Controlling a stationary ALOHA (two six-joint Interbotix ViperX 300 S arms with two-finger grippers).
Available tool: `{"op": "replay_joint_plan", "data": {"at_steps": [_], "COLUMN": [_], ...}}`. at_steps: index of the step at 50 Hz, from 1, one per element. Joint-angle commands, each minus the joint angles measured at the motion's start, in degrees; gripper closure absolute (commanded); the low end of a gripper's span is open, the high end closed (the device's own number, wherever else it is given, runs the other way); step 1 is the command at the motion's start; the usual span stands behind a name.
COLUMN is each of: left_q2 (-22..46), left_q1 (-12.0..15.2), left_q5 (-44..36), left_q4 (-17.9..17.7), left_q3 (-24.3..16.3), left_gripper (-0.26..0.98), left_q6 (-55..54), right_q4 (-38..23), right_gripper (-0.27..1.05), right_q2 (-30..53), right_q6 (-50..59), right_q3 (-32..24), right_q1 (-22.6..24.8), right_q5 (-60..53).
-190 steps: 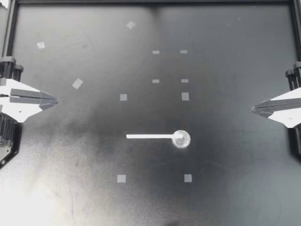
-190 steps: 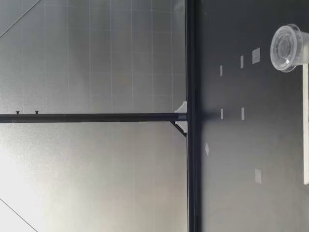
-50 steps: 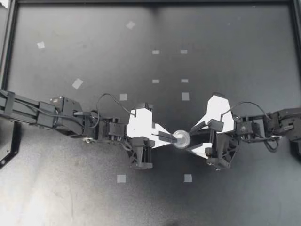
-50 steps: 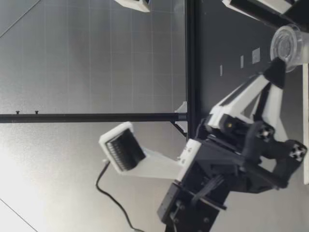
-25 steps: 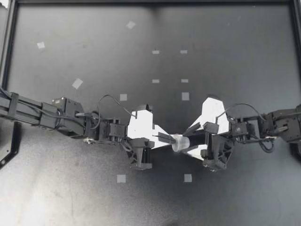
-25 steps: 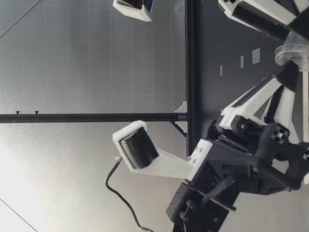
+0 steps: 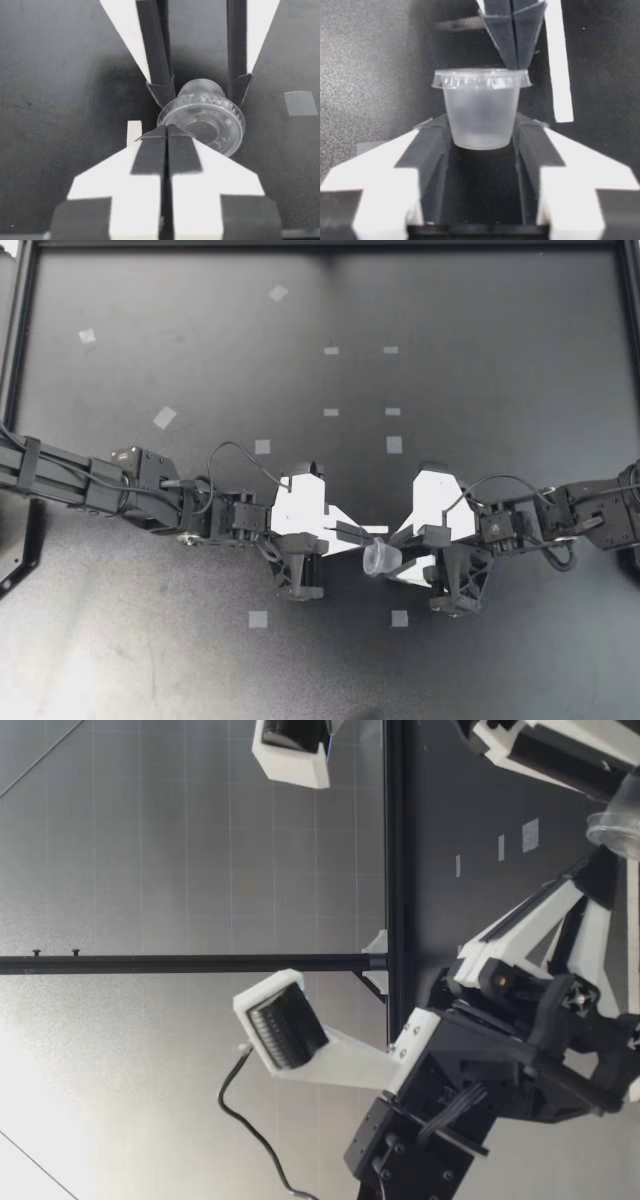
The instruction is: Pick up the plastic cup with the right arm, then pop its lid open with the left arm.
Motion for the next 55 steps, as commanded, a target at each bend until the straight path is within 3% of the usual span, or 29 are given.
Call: {"op": "replay_joint_plan", "data": {"at_steps": [1, 13, 21, 31, 42, 48, 55], "left_q2": [-1.58, -5.62, -12.92, -20.04, -20.39, -17.49, -12.92], "left_q1": [-0.09, -0.62, -0.44, -0.18, -0.26, -0.26, -0.26], "left_q5": [-0.35, 1.67, 3.16, 1.67, -13.45, -23.03, -27.95], "left_q4": [0.0, 0.0, -0.44, -6.77, -6.59, -4.92, -2.46], "left_q3": [-0.97, 0.18, 2.81, 6.86, 13.01, 14.15, 12.22], "left_gripper": [0.82, 0.82, 0.82, 0.8, 0.65, 0.57, 0.53], "left_q6": [-0.09, 0.26, -0.35, -4.83, -26.37, -39.73, -52.03], "right_q4": [0.0, 0.0, 0.09, 0.0, 0.0, 0.09, -0.26], "right_gripper": [0.37, 0.39, 0.39, 0.41, 0.41, 0.41, 0.41], "right_q2": [-0.62, -4.04, -11.6, -25.66, -34.8, -32.78, -25.84], "right_q6": [0.09, -0.09, -0.18, -1.85, -7.56, -9.05, -10.72], "right_q3": [-0.97, -0.35, 4.92, 10.9, 16.88, 17.4, 13.97], "right_q1": [0.35, 0.26, -1.41, -3.08, -3.08, -3.08, -3.08], "right_q5": [-0.18, -0.62, -0.62, -3.16, -21.27, -27.6, -30.5]}}
